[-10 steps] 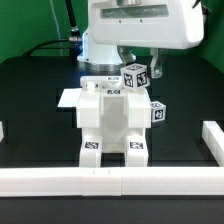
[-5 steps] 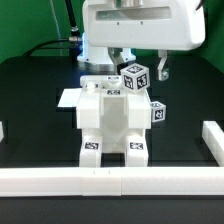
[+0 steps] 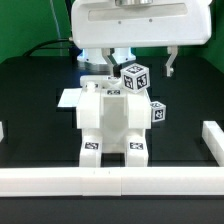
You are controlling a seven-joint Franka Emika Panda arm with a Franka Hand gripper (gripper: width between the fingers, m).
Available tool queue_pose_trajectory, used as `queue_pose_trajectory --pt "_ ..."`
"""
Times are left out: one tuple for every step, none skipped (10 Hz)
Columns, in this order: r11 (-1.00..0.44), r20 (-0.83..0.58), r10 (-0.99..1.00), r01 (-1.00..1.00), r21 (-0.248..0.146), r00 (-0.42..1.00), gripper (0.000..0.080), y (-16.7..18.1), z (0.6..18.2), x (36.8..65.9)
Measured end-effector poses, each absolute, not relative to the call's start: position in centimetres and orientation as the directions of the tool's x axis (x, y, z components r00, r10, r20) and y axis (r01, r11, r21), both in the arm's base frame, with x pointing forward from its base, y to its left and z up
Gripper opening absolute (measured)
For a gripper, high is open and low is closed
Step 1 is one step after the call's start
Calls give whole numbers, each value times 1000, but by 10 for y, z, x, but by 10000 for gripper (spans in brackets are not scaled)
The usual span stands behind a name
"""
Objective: Assemble chair
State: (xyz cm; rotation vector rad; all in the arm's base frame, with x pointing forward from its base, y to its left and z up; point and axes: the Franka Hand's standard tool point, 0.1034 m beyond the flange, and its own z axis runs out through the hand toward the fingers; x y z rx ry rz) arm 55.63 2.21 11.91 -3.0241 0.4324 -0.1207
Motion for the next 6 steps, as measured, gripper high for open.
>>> queue_pose_trajectory --pt "-976 74 -205 -198 -89 976 649 21 119 556" --pt "-993 84 -99 -93 -79 991 649 16 120 557" --pt "-998 92 4 10 -65 996 649 11 119 557" --pt "-995 95 79 85 -54 992 649 7 119 557" --pt "-985 96 162 166 -38 982 649 6 119 557" --pt "-977 97 207 211 -29 973 649 6 120 558"
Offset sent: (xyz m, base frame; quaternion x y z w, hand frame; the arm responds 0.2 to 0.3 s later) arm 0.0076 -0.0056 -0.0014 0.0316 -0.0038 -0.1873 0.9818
